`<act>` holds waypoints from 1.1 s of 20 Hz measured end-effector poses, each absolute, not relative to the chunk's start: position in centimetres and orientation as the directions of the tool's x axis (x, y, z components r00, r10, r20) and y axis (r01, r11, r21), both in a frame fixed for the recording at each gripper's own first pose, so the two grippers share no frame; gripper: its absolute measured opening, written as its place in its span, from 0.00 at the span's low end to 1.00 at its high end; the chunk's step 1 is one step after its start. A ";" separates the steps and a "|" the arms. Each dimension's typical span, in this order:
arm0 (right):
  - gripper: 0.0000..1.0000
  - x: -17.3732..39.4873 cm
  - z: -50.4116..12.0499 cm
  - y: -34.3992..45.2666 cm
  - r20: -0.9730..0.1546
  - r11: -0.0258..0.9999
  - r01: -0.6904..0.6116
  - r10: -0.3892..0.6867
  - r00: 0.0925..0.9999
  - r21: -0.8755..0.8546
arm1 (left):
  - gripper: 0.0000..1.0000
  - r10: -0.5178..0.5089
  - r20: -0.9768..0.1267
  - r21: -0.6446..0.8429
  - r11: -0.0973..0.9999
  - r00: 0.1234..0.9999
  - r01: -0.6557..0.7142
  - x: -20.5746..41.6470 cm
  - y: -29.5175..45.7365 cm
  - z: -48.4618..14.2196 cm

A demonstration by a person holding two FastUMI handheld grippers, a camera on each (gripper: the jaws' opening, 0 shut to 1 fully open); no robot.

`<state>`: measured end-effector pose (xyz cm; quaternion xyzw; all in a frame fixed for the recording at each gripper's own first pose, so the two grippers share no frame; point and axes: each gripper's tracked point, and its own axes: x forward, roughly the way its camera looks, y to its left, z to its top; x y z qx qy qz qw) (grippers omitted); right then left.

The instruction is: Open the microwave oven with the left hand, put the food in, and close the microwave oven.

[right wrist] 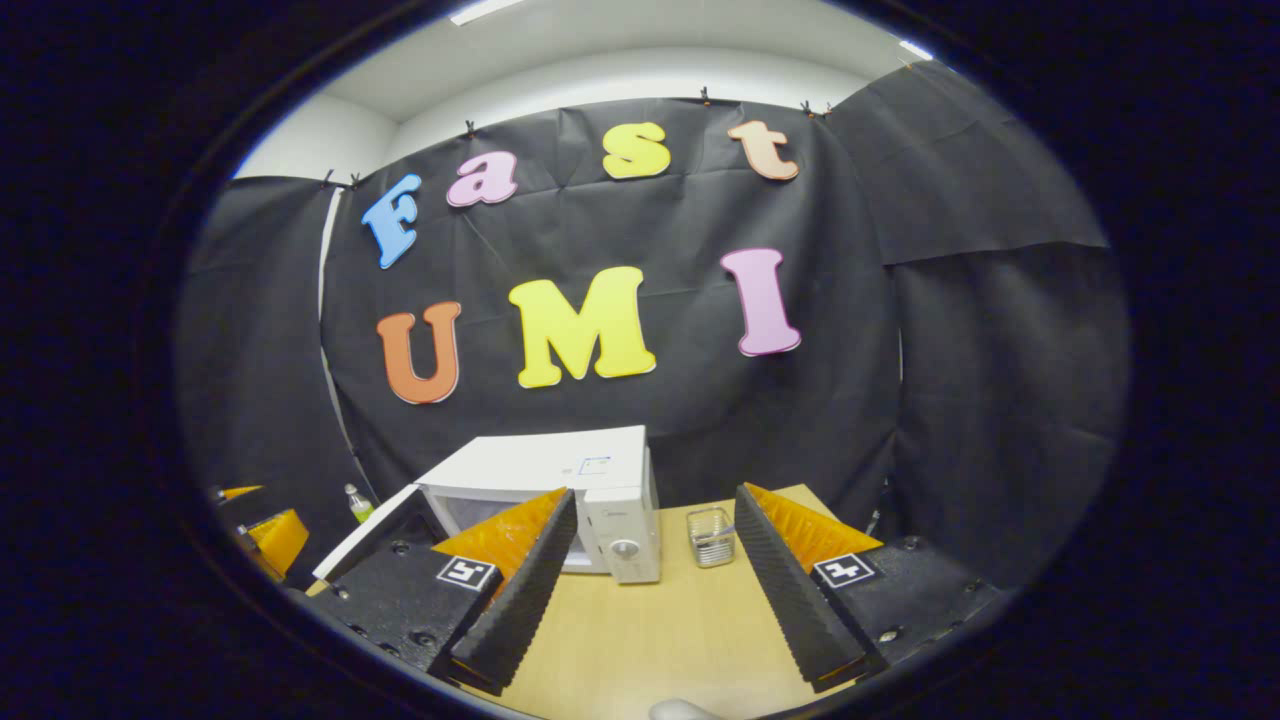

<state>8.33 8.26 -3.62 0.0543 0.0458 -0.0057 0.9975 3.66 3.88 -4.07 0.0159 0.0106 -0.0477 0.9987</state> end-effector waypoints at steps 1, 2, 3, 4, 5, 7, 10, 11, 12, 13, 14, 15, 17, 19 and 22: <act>1.00 7.6 -3.6 7.2 -0.101 0.995 0.028 -0.018 0.995 0.095 | 0.97 -0.104 -0.018 0.035 0.994 0.994 0.104 4.0 3.6 -3.9; 1.00 6.8 -3.7 6.1 -0.112 0.996 0.042 -0.032 0.993 0.084 | 0.97 -0.111 -0.010 0.041 0.993 0.994 0.112 4.3 3.2 -3.8; 0.91 6.1 -3.7 5.1 -0.118 0.996 0.058 -0.050 0.992 0.072 | 0.87 -0.114 -0.005 0.043 0.993 0.993 0.114 4.6 3.1 -3.6; 1.00 5.5 -3.4 4.2 -0.115 0.995 0.079 -0.072 0.991 0.064 | 0.80 -0.123 -0.002 0.042 0.991 0.992 0.123 4.8 2.7 -3.6; 1.00 5.0 -3.3 3.6 -0.116 0.993 0.097 -0.089 0.989 0.064 | 0.77 -0.133 0.000 0.040 0.990 0.991 0.133 5.0 2.4 -3.6; 1.00 4.1 -3.3 3.3 -0.120 0.990 0.117 -0.107 0.987 0.083 | 0.58 -0.131 0.000 0.044 0.990 0.991 0.131 5.1 2.4 -3.8; 1.00 3.6 -3.5 3.9 -0.133 0.988 0.125 -0.113 0.985 0.089 | 0.02 -0.150 -0.017 0.051 0.987 0.989 0.150 5.0 2.8 -4.8; 0.91 3.5 -3.3 4.3 -0.133 0.989 0.122 -0.110 0.985 0.087 | 0.03 -0.157 -0.021 0.037 0.987 0.987 0.157 5.0 3.4 -5.1; 0.91 3.5 -3.4 4.6 -0.134 0.990 0.118 -0.107 0.985 0.082 | 0.00 -0.186 -0.034 0.024 0.982 0.982 0.186 5.1 3.2 -5.8; 1.00 3.6 -3.5 5.0 -0.141 0.991 0.111 -0.099 0.985 0.079 | 0.00 -0.182 -0.036 0.015 0.983 0.983 0.183 4.9 4.1 -6.1; 1.00 3.5 -3.6 5.5 -0.150 0.991 0.106 -0.092 0.984 0.083 | 0.00 -0.161 -0.040 0.013 0.987 0.986 0.162 4.7 5.5 -6.3; 0.91 3.5 -3.5 6.0 -0.155 0.991 0.100 -0.085 0.984 0.090 | 0.00 -0.133 -0.037 0.024 0.991 0.990 0.134 4.6 7.4 -6.5; 0.91 3.5 -3.6 6.8 -0.162 0.991 0.095 -0.079 0.984 0.096 | 0.00 -0.060 -0.023 0.056 0.997 0.998 0.061 4.3 11.7 -7.0; 0.92 3.5 -3.9 7.7 -0.172 0.992 0.086 -0.069 0.983 0.094 | 0.00 -0.003 -0.036 0.072 0.997 0.999 0.006 3.6 15.4 -8.7; 1.00 3.0 -4.5 8.9 -0.197 0.991 0.076 -0.053 0.979 0.106 | 0.00 0.053 -0.073 0.051 0.997 0.996 -0.049 2.7 19.6 -12.0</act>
